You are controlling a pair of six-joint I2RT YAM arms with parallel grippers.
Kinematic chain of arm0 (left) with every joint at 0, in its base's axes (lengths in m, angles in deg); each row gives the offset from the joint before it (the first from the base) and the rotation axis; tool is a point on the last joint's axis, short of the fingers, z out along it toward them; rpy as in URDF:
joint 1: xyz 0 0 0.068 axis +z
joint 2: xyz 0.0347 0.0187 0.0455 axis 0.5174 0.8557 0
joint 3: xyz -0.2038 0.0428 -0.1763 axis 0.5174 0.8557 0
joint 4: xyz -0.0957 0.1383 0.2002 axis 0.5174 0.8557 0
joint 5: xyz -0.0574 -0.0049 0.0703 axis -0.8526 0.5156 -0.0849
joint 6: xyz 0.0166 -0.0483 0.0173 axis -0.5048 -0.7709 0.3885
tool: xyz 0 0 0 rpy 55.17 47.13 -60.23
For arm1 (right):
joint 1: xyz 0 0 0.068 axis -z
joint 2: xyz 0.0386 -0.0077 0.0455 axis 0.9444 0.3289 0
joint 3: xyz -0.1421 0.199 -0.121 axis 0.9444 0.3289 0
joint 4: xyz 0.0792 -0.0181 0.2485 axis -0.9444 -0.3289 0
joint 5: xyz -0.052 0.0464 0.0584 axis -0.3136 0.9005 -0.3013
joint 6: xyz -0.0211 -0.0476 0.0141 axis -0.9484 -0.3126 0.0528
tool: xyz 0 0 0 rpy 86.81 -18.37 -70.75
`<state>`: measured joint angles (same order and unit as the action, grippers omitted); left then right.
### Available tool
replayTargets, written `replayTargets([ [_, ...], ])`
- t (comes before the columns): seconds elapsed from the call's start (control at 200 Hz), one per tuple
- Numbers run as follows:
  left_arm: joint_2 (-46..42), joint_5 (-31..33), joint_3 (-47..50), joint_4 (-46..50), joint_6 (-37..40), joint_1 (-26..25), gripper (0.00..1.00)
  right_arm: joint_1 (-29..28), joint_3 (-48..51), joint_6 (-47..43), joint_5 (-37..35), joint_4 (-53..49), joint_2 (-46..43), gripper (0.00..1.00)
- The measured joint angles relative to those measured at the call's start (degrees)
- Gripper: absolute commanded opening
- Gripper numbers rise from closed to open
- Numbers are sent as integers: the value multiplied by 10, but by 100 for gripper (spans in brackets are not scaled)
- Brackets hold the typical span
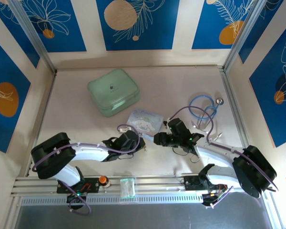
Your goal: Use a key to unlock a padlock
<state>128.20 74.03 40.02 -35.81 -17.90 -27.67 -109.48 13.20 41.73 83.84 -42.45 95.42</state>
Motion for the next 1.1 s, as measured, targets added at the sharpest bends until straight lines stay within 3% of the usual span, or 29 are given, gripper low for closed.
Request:
replayTargets([
  [0.19, 3, 25, -67, 153, 115, 3, 9, -2, -5, 27, -30, -1, 18, 43],
  [0.395, 40, 46, -113, 230, 193, 3, 17, -6, -21, 29, -35, -5, 39, 43],
  [0.73, 51, 116, -156, 335, 238, -23, 25, -6, -22, 31, -46, -11, 45, 43],
  [1.101, 75, 149, -183, 374, 239, -52, 25, -6, -23, 31, -46, -13, 69, 43],
])
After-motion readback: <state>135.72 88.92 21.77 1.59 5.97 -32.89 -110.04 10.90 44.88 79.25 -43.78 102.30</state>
